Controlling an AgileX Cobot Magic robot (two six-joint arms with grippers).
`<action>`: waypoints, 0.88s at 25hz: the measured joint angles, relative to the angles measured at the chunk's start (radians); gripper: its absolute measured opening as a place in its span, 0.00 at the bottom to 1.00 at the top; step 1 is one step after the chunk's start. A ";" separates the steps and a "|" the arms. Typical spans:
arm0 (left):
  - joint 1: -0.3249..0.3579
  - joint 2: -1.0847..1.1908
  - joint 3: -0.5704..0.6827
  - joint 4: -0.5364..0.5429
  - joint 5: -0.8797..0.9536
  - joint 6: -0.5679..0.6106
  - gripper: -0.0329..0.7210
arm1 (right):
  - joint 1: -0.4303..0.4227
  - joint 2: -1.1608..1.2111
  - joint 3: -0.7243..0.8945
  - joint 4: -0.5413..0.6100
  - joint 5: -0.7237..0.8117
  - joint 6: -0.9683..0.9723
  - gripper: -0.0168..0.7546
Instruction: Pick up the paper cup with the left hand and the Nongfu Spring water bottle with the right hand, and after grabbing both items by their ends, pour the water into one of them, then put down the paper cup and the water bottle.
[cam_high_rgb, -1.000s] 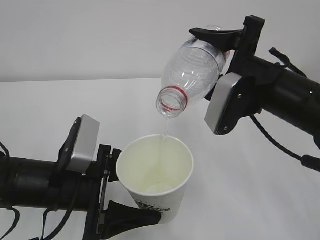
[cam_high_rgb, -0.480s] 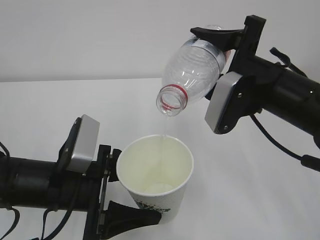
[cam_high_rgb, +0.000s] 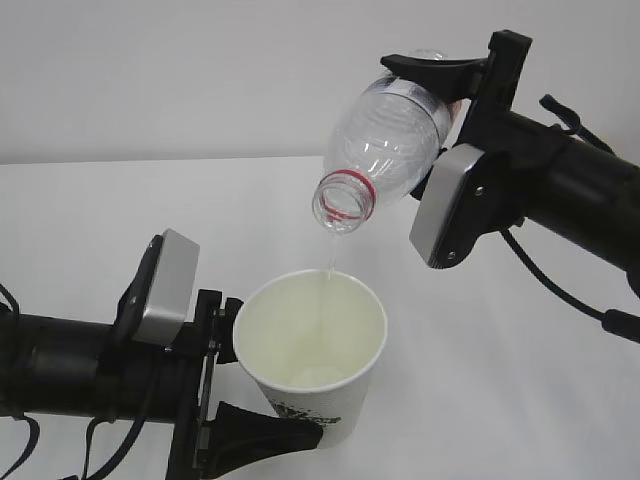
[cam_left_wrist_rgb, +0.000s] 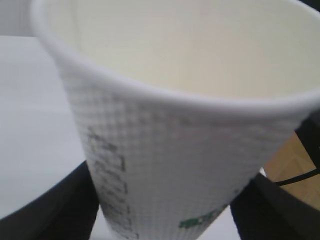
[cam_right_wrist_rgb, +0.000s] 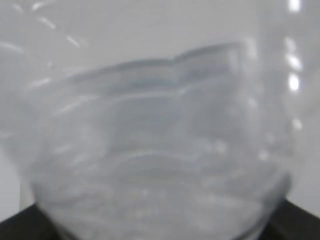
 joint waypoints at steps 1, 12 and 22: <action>0.000 0.000 0.000 0.000 0.000 0.000 0.78 | 0.000 0.000 0.000 0.000 0.000 0.000 0.66; 0.000 0.000 0.000 0.000 0.000 0.000 0.78 | 0.000 0.000 0.000 0.002 -0.002 -0.002 0.66; 0.000 0.000 0.000 0.000 0.005 0.000 0.78 | 0.000 0.000 0.000 0.002 -0.004 -0.010 0.66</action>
